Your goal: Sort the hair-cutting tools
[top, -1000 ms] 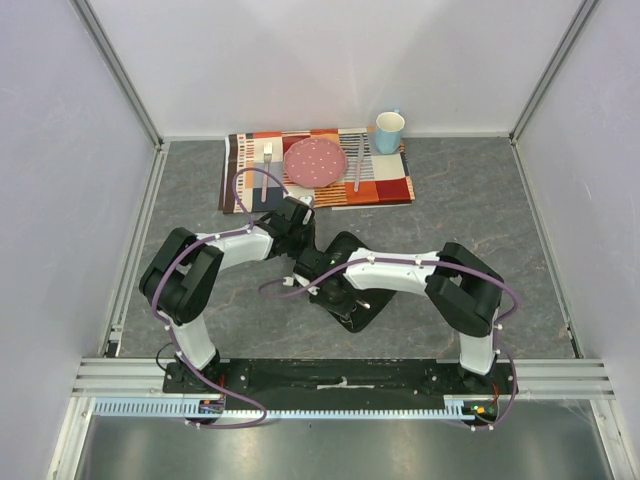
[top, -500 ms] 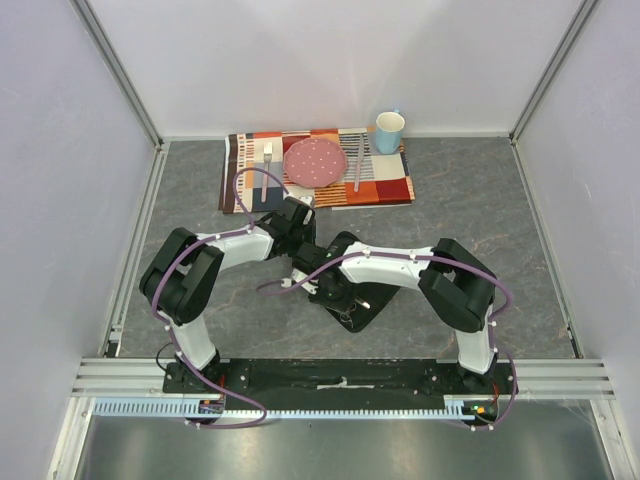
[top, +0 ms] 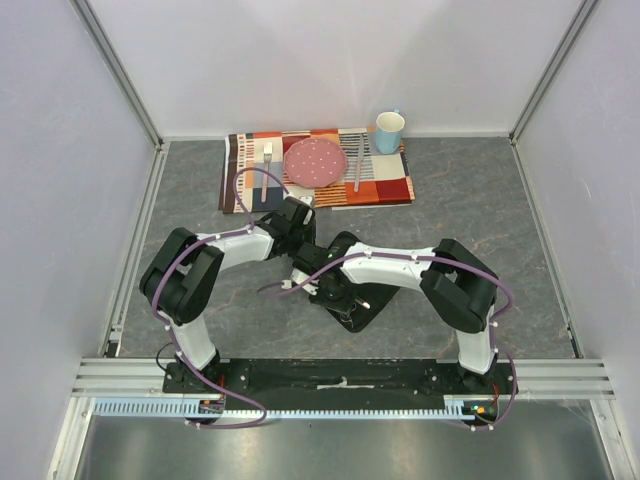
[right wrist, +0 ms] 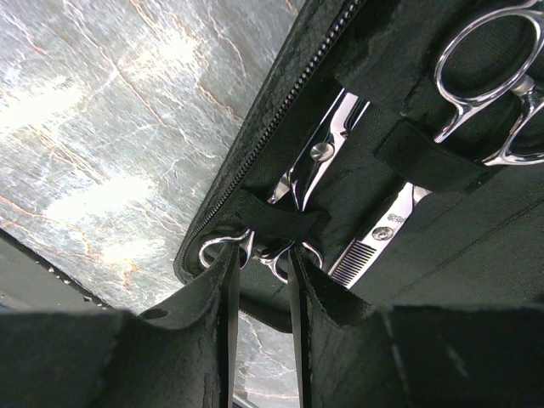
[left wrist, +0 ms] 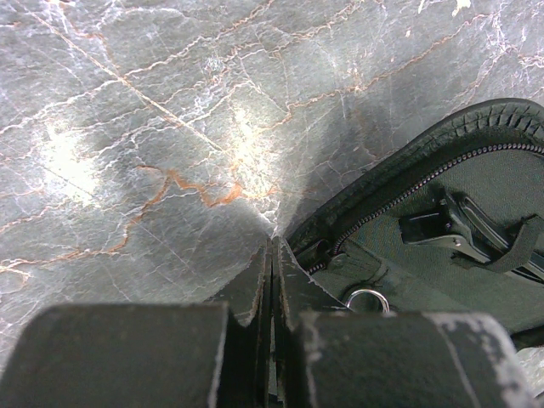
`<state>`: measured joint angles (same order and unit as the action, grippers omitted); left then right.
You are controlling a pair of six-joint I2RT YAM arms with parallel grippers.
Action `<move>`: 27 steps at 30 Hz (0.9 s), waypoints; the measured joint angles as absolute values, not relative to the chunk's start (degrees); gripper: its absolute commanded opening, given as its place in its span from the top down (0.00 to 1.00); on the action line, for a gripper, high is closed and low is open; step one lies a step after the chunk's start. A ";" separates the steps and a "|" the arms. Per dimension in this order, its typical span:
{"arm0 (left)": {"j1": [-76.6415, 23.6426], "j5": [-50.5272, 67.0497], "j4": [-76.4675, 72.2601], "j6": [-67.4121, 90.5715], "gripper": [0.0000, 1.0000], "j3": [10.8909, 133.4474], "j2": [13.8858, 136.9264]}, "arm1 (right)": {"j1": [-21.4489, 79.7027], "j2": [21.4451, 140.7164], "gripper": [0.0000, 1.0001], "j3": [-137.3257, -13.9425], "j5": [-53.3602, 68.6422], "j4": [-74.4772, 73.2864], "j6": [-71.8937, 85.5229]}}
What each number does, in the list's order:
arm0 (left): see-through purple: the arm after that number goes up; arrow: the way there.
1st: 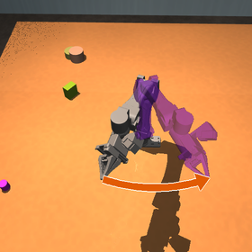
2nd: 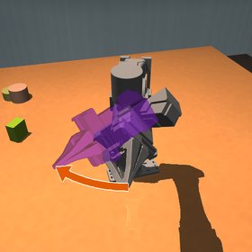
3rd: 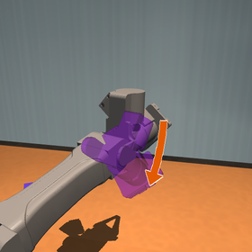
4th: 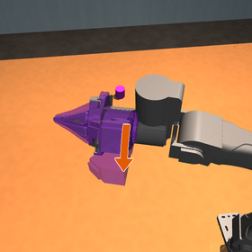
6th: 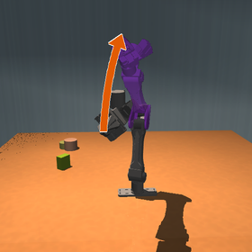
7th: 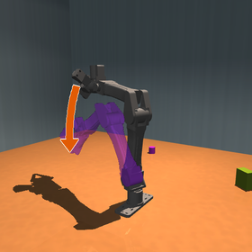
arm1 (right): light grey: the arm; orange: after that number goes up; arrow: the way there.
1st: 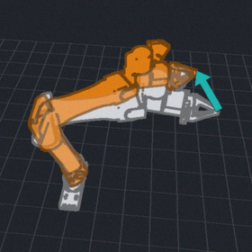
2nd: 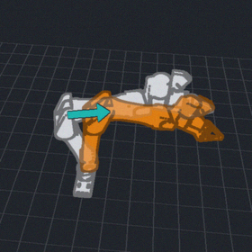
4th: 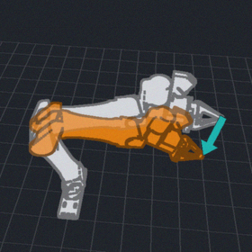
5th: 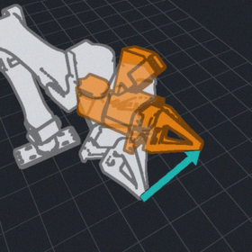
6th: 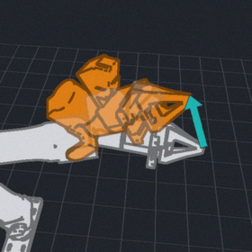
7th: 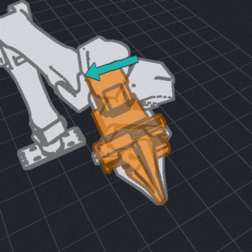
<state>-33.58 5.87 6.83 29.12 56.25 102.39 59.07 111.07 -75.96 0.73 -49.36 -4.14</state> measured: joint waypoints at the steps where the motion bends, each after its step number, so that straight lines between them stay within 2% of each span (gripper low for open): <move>1: -33.58 5.85 6.83 29.12 0.97 56.25 102.39 | 59.07 110.96 0.68 -75.72 0.69 -49.08 -4.19; 27: -33.63 5.82 6.85 29.10 0.97 56.29 102.39 | 60.16 107.96 0.67 -72.01 -3.95 -44.64 -9.06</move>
<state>-33.63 5.82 6.85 29.10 56.29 102.39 60.16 107.96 -72.01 -3.95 -44.64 -9.06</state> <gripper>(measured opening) 0.032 0.327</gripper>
